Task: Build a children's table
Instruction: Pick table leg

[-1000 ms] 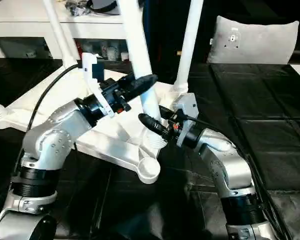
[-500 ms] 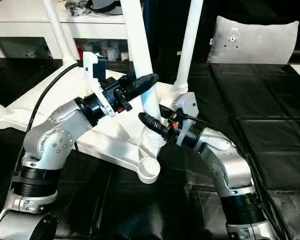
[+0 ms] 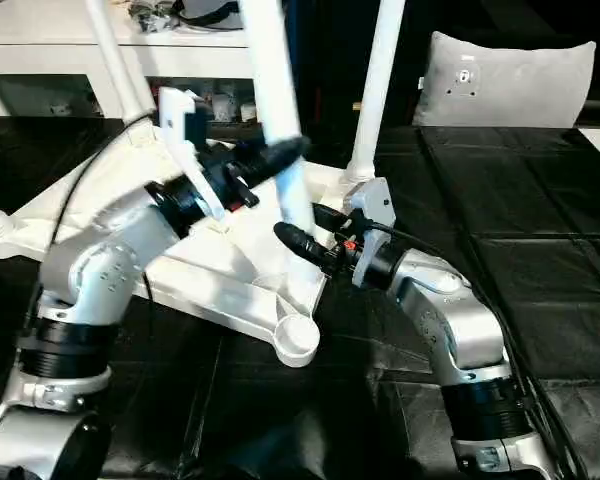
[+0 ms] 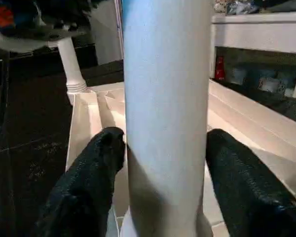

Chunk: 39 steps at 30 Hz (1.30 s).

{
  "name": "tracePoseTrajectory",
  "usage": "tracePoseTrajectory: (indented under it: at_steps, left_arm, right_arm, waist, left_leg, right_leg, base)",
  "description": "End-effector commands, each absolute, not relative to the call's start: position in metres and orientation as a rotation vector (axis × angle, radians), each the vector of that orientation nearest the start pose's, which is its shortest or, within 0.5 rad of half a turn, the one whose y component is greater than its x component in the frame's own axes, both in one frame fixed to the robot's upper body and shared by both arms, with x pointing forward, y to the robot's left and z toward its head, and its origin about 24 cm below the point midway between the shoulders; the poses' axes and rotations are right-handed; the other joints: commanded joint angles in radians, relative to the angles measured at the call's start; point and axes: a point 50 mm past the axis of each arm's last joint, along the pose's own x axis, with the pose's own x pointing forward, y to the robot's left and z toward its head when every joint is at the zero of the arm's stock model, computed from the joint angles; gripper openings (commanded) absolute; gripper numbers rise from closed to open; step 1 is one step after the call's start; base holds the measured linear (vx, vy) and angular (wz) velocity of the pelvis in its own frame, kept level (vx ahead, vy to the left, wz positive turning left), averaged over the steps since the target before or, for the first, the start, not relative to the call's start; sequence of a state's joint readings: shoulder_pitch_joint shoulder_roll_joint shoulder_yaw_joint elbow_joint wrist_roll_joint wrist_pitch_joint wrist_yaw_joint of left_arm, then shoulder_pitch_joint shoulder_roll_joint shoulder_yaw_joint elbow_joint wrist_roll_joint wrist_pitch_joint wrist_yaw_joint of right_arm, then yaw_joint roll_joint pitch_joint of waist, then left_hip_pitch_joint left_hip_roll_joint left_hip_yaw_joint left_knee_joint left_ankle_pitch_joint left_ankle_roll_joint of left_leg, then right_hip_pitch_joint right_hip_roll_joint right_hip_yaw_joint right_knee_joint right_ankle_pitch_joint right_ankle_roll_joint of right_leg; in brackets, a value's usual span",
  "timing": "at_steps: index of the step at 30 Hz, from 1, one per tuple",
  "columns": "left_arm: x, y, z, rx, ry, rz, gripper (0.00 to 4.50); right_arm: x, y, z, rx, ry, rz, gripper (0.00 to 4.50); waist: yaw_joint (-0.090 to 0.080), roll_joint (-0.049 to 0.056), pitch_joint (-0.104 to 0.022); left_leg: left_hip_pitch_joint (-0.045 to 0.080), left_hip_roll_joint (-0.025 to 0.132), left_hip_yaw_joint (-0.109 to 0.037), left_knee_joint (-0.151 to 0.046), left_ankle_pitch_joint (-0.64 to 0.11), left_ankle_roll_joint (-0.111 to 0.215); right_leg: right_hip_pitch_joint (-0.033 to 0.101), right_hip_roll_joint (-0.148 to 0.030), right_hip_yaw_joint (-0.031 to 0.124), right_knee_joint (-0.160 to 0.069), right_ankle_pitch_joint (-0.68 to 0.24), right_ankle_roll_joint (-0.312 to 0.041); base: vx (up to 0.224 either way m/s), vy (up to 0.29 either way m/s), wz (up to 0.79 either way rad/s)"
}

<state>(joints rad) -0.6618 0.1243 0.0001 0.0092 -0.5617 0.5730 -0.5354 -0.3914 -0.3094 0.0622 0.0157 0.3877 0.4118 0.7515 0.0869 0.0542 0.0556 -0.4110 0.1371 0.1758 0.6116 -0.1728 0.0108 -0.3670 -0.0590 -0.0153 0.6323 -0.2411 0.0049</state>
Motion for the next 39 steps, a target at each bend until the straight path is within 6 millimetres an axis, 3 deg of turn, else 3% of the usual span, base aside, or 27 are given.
tracePoseTrajectory:
  at_steps: [1,8,17,29,30,33,39]
  left_arm:
    - [0.326,0.079,0.196,-0.280,-0.120,-0.944,1.77]
    - [0.319,0.076,0.197,-0.176,-0.106,-1.043,1.77]
    - [0.312,0.069,0.201,-0.108,-0.102,-1.164,1.77]
    - [0.305,0.061,0.207,-0.096,-0.096,-1.269,1.77]
    - [0.304,0.060,0.207,-0.092,-0.095,-1.274,1.77]
    - [0.302,0.059,0.207,-0.090,-0.093,-1.290,1.77]
    - [0.299,0.057,0.208,-0.091,-0.091,-1.320,1.77]
  right_arm:
    - [0.301,-0.133,0.118,0.058,0.060,0.931,3.15]
    - [0.304,-0.147,0.124,0.040,0.137,0.940,3.87]
    - [0.299,-0.152,0.126,0.061,0.237,1.090,3.89]
    - [0.297,-0.147,0.122,0.004,0.272,1.174,3.89]
    - [0.297,-0.147,0.122,0.004,0.272,1.177,3.61]
    - [0.297,-0.146,0.122,0.004,0.267,1.186,3.54]
    - [0.297,-0.145,0.123,0.011,0.257,1.204,2.92]
  waist:
    - [-0.003,-0.014,-0.072]
    - [-0.001,-0.014,-0.072]
    - [0.000,-0.015,-0.072]
    - [0.000,-0.016,-0.072]
    - [0.001,-0.016,-0.072]
    - [0.001,-0.015,-0.073]
    - [0.001,-0.013,-0.072]
  left_leg:
    - [0.036,0.085,-0.035,-0.066,-0.112,0.048]
    - [0.037,0.084,-0.035,-0.068,-0.117,0.037]
    - [0.036,0.086,-0.034,-0.064,-0.098,0.053]
    - [0.036,0.085,-0.033,-0.062,-0.108,0.048]
    - [0.036,0.085,-0.033,-0.062,-0.104,0.050]
    - [0.036,0.086,-0.033,-0.061,-0.096,0.056]
    - [0.037,0.086,-0.034,-0.062,-0.107,0.053]
  right_leg:
    - [0.029,-0.086,0.032,-0.065,0.032,-0.249]
    - [0.030,-0.085,0.031,-0.065,0.015,-0.242]
    - [0.031,-0.088,0.030,-0.062,0.040,-0.264]
    - [0.031,-0.089,0.030,-0.064,0.023,-0.277]
    - [0.032,-0.089,0.031,-0.063,0.027,-0.275]
    - [0.031,-0.088,0.031,-0.062,0.039,-0.276]
    - [0.031,-0.088,0.030,-0.062,0.030,-0.280]
  base:
    - [0.000,0.000,0.00]
    - [0.000,0.000,0.00]
    - [0.000,0.000,0.00]
    - [0.000,0.000,0.00]
    - [0.000,0.000,0.00]
    - [0.000,0.000,0.00]
    - [0.000,0.000,0.00]
